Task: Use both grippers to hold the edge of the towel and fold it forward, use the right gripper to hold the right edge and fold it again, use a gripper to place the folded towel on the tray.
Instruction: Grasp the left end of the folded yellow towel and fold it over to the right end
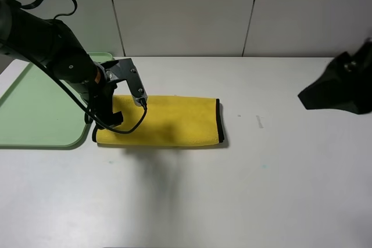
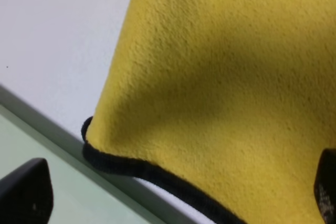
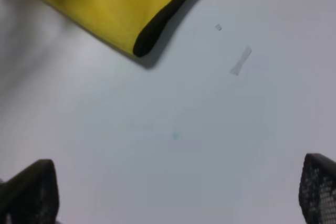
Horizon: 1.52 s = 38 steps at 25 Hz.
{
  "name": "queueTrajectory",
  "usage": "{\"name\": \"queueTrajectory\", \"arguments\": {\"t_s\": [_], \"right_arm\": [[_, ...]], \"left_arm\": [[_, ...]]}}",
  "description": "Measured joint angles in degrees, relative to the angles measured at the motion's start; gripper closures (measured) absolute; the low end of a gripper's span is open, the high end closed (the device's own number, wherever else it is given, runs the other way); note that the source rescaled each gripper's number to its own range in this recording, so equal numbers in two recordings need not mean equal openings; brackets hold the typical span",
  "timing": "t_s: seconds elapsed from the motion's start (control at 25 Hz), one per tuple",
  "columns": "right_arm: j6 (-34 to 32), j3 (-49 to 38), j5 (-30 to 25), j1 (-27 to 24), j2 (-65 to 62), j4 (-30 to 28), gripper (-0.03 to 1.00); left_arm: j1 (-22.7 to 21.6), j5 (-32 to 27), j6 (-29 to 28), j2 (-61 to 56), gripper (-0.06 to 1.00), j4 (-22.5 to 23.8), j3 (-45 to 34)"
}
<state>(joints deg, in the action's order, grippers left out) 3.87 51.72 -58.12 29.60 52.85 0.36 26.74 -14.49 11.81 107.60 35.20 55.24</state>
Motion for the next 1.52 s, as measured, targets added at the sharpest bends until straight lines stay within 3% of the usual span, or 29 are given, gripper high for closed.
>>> {"name": "queueTrajectory", "arguments": {"t_s": [0.48, 0.88, 1.28, 1.4, 1.52], "right_arm": [[-7.3, -20.9, 3.4, 0.0, -34.9, 0.2, -0.03], [-6.7, -23.3, -0.1, 0.0, -52.2, -0.4, -0.03], [-6.5, -23.4, -0.2, -0.1, -53.1, -0.4, -0.03], [-6.5, -23.4, -0.2, -3.6, -53.1, -0.4, -0.03], [-6.5, -23.4, -0.2, -10.5, -53.1, -0.4, -0.03]], "left_arm": [[0.0, 0.0, 0.0, 0.0, -0.06, 0.0, 0.0], [0.0, 0.1, -0.3, 0.0, -0.06, 0.0, 0.0], [0.0, 0.9, -2.6, 0.0, -0.06, 0.1, 0.0], [0.0, 0.9, -2.6, 0.0, -0.06, 0.2, 0.0], [0.0, 0.9, -2.6, 0.0, -0.06, 0.2, 0.0]]}}
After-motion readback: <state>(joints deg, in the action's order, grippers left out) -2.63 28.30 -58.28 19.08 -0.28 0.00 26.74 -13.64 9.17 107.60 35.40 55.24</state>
